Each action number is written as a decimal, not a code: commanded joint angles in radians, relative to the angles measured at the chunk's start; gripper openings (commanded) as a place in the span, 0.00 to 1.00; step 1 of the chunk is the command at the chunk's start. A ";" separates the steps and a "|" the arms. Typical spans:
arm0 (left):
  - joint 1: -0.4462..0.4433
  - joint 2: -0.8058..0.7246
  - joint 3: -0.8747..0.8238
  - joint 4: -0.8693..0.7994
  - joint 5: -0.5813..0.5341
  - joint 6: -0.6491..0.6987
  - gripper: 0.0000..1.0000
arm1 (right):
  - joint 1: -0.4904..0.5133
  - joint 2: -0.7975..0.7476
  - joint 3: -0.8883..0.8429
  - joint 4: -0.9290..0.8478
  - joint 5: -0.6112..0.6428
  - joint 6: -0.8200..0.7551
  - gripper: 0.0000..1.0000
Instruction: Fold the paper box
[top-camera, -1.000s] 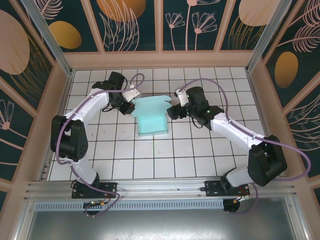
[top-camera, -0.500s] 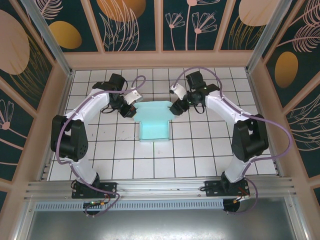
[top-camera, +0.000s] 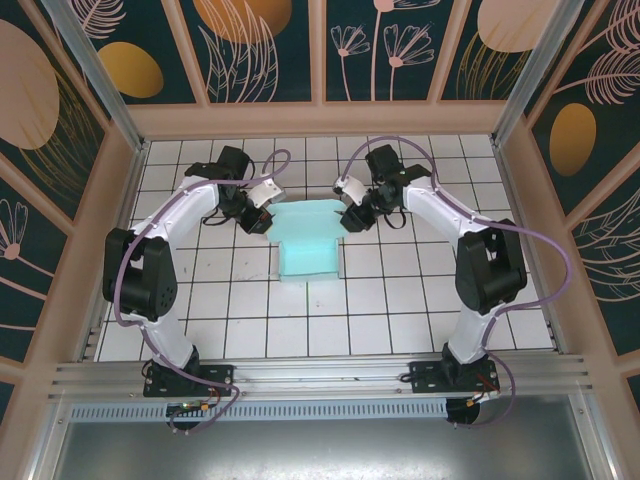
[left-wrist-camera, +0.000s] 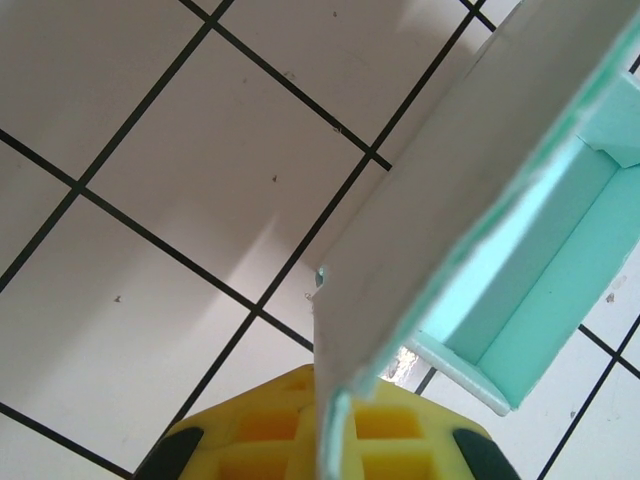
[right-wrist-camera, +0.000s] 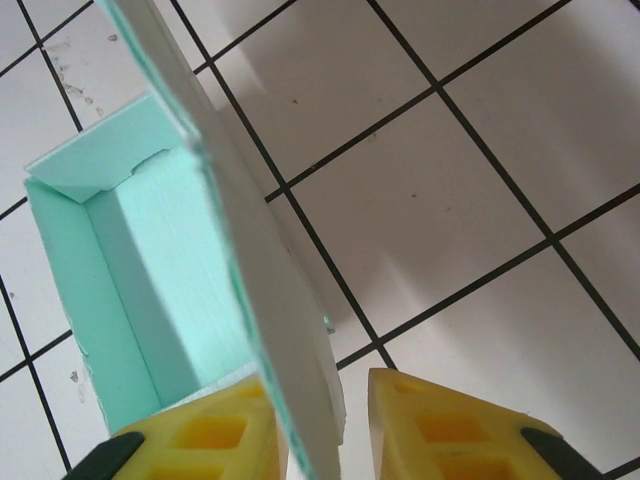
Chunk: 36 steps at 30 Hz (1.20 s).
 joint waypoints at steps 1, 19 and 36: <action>0.001 0.017 0.001 -0.055 0.021 0.005 0.00 | 0.007 0.003 0.034 -0.025 -0.024 -0.005 0.26; 0.001 0.038 0.010 -0.061 0.016 0.004 0.00 | 0.016 0.051 0.089 -0.033 -0.047 0.009 0.19; -0.003 -0.103 -0.053 0.248 -0.007 -0.218 0.00 | 0.094 -0.121 -0.097 0.300 0.284 0.293 0.00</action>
